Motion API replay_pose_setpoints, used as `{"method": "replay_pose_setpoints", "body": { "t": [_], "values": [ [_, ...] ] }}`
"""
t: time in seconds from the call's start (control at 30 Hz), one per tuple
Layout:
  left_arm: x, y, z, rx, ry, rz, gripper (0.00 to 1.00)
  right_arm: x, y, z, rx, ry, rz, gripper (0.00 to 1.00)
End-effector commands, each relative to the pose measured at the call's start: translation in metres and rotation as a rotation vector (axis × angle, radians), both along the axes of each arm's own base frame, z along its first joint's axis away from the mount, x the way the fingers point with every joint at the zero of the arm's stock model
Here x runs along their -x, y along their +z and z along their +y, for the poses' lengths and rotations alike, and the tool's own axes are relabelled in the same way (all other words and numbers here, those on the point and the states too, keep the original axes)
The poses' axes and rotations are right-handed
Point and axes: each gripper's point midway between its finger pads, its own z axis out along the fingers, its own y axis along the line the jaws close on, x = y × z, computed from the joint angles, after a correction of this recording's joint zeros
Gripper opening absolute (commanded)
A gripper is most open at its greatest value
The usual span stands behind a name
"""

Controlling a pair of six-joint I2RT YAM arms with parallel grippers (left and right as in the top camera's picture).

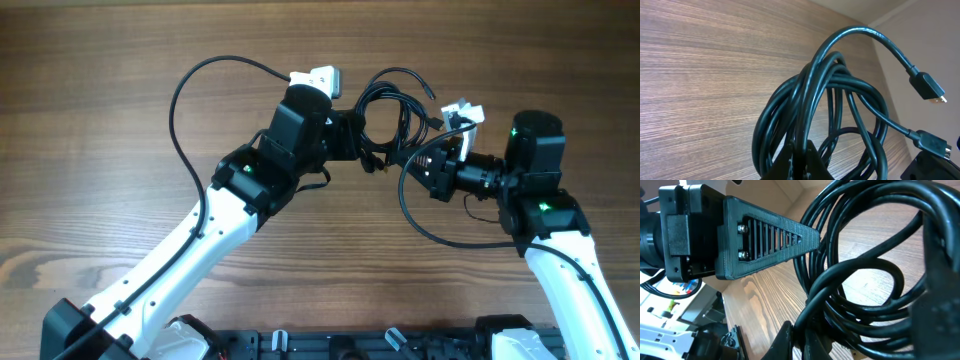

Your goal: Untangle cables

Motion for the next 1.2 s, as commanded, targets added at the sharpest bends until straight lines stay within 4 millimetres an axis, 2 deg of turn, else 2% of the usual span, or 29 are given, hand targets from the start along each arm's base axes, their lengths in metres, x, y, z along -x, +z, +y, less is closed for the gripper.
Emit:
{"method": "replay_pose_setpoints", "body": {
  "t": [0.0,0.2,0.57,0.63,0.77,0.9,1.03,1.17],
  "values": [
    [0.003,0.023,-0.003,0.053,-0.022,-0.028,0.04,0.001,0.012,0.003,-0.028,0.035,-0.024,0.04],
    [0.006,0.024,-0.006,0.069,-0.041,-0.023,0.04,0.015,0.041,0.014,-0.113,0.178,-0.15,0.04],
    [0.014,0.033,-0.018,0.123,-0.114,-0.021,0.04,0.022,0.05,0.016,-0.138,0.231,-0.197,0.04],
    [0.014,0.034,-0.019,0.126,-0.117,-0.024,0.04,0.014,0.047,0.014,-0.127,0.175,-0.155,0.04],
    [0.006,0.03,-0.009,0.1,-0.078,-0.03,0.04,-0.022,0.029,-0.003,-0.12,-0.117,0.087,0.06],
    [-0.011,0.025,0.013,0.06,0.02,-0.036,0.04,-0.031,0.021,-0.011,-0.131,-0.217,0.18,0.28],
    [-0.015,0.025,0.018,0.063,0.037,-0.036,0.04,-0.035,0.011,-0.016,-0.111,-0.269,0.22,0.51],
    [-0.015,0.027,0.017,0.07,0.03,-0.039,0.04,-0.034,-0.003,-0.022,-0.076,-0.318,0.275,0.61]
  ]
}}
